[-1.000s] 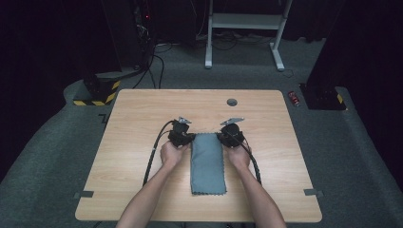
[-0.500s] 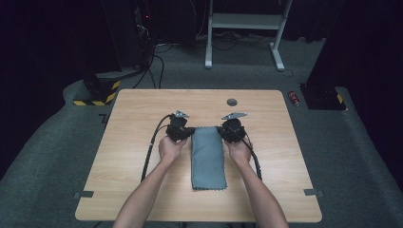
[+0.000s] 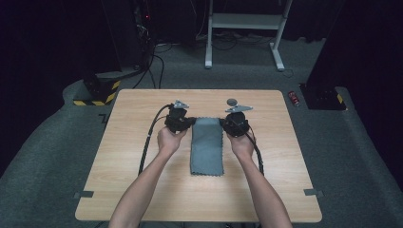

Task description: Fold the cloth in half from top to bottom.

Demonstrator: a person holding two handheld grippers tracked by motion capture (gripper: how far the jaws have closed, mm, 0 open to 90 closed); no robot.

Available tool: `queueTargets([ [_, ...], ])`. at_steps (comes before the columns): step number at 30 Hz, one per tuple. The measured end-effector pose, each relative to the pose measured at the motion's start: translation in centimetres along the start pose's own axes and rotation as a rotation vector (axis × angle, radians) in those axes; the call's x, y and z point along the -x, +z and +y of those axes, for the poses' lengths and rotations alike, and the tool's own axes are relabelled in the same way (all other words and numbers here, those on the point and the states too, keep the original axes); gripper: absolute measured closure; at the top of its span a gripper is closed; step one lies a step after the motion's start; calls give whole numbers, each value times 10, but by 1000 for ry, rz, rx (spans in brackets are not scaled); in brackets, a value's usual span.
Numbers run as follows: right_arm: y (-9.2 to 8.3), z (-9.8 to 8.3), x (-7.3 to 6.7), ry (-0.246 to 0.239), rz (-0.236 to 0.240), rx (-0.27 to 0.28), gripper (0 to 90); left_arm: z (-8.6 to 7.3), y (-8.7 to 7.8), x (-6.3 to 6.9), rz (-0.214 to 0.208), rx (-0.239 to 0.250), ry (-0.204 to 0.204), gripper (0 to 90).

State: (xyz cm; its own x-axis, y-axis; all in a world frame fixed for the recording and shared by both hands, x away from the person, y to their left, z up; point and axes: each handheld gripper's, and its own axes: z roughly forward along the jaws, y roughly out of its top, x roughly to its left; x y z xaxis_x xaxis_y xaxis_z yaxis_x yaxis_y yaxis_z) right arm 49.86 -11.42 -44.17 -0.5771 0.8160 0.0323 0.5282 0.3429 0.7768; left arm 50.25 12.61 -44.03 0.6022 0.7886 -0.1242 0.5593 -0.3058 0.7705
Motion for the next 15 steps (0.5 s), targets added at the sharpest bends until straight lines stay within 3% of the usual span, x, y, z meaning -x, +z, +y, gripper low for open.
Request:
queueTargets([
  [2,-1,-6,-3,-19,11,-3,889,-6,-2,1,-15,-1,-5,889],
  [15,-7,-36,-10,-29,69,-18,889,-33,-5,13,-51,-19,14,889],
])
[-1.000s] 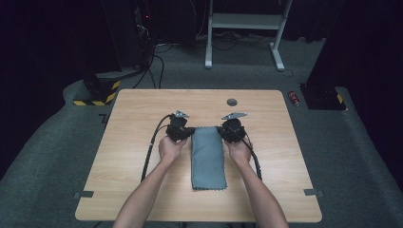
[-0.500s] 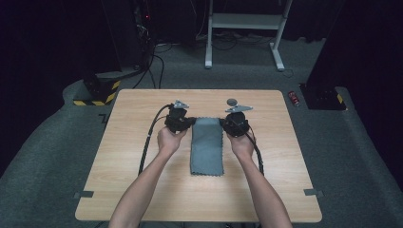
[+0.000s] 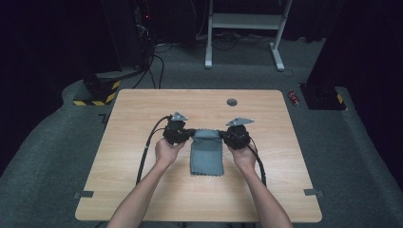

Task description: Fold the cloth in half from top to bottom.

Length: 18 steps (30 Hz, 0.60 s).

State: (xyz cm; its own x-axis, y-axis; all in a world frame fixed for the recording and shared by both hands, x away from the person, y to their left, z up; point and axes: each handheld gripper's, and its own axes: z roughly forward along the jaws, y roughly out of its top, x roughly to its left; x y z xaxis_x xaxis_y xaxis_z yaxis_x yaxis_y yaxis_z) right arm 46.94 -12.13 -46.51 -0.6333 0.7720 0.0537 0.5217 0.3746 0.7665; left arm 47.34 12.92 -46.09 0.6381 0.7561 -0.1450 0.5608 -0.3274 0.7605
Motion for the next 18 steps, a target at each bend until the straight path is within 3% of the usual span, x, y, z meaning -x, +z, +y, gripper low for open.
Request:
queueTargets([
  [11,-5,-24,-9,-24,30,-12,889,-26,0,15,-16,-21,41,889],
  [18,-7,-37,-13,-25,51,-17,888,-38,-2,20,-37,-25,45,889],
])
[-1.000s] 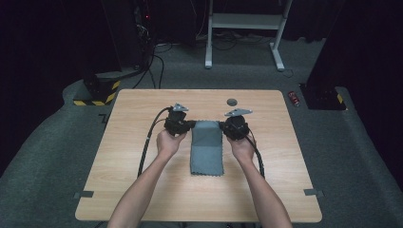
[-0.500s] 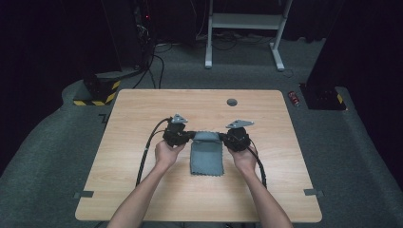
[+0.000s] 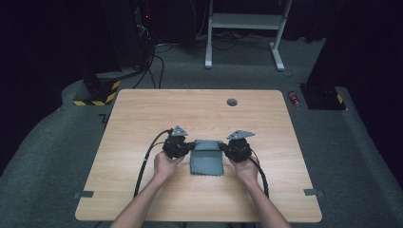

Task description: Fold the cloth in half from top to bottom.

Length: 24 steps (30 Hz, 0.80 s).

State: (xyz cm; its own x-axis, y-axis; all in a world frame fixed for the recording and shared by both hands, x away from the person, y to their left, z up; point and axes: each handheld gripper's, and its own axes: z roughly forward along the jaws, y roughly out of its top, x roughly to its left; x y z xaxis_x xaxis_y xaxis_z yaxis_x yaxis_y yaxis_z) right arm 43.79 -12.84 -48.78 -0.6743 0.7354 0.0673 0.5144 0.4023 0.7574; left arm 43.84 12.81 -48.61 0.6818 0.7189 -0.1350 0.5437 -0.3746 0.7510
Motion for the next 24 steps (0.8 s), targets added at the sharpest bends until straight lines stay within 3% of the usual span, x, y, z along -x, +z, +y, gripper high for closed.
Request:
queueTargets([
  [15,-8,-21,-9,-1,25,8,888,-17,-6,18,-1,-3,68,889],
  [24,-11,-28,-16,-16,37,15,888,-26,-12,22,-6,10,66,889],
])
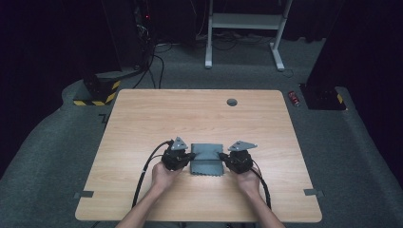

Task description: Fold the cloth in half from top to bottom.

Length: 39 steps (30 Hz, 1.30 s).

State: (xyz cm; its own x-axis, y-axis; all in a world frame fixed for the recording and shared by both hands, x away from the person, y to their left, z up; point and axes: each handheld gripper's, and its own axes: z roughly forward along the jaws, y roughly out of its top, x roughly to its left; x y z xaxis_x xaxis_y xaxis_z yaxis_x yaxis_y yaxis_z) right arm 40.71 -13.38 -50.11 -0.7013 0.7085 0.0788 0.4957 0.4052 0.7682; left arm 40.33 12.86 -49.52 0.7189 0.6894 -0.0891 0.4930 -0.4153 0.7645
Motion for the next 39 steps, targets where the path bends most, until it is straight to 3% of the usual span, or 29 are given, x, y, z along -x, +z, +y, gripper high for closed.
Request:
queueTargets([
  [17,-8,-15,-14,-24,11,-1,886,-16,-7,15,-11,0,37,889],
  [30,-5,-26,-19,-18,19,-31,881,-30,-3,20,-19,-28,32,884],
  [35,-9,-26,-19,-10,16,-24,809,-31,-8,21,-36,-9,22,829],
  [39,-22,-22,-17,5,33,24,799,-23,-18,20,-43,35,-1,758],
])
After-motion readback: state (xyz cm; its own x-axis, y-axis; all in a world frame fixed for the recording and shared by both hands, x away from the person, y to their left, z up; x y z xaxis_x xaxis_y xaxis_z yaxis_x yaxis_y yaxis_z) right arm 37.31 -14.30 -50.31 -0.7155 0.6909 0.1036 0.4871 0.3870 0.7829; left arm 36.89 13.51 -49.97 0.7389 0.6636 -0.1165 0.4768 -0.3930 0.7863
